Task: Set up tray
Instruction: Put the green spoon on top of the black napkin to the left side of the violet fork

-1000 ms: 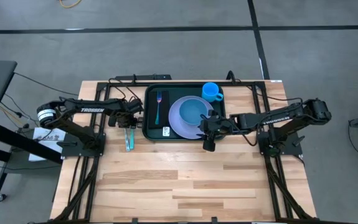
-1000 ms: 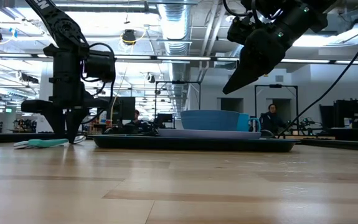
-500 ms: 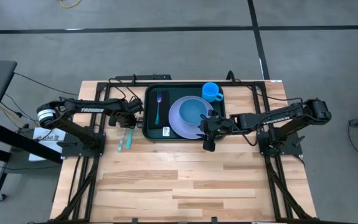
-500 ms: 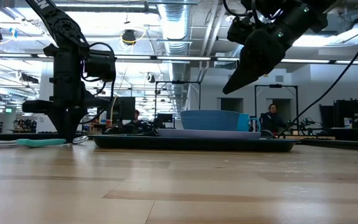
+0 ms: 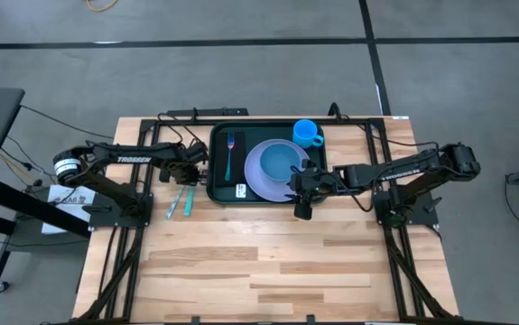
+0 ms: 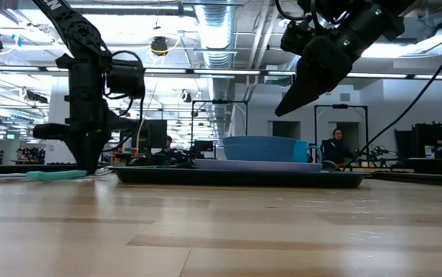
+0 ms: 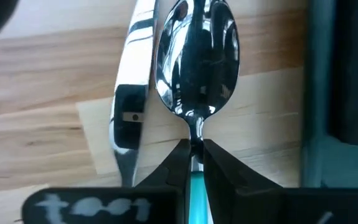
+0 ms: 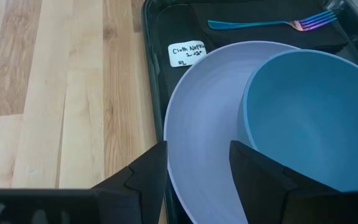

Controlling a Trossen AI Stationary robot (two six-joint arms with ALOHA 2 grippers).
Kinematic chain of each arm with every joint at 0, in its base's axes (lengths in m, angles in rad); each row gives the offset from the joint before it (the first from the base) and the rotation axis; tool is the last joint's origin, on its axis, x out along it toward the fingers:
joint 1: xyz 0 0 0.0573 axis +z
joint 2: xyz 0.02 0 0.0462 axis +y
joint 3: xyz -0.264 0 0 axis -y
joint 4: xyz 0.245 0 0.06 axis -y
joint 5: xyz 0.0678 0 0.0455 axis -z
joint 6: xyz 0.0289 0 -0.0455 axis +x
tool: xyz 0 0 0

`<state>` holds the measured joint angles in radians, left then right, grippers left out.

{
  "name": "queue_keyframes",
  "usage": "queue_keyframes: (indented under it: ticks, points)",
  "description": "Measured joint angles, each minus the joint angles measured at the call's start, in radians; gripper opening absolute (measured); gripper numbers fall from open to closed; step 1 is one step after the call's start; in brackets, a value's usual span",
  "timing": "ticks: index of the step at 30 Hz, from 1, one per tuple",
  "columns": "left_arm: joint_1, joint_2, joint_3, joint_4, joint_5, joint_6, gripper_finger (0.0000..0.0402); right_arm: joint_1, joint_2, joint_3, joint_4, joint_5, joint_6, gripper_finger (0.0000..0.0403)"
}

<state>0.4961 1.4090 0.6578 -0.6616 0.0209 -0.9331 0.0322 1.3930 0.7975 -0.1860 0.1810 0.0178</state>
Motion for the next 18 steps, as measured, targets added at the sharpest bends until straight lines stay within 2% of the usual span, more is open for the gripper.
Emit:
queue_keyframes:
  ticks: [6,12,18]
  points:
    - [-0.014,0.0,0.087,-0.01,0.0,0.02,0.0014,0.0,0.0,0.0,0.0,0.0,0.0,0.0164]
    - [-0.011,0.0,0.209,-0.099,-0.02,0.025,0.0014,0.0,0.0,0.0,0.0,0.0,0.0,0.0164]
    - [0.03,0.0,0.299,-0.132,-0.038,-0.004,0.0014,0.0,0.0,0.0,0.0,0.0,0.0,0.0164]
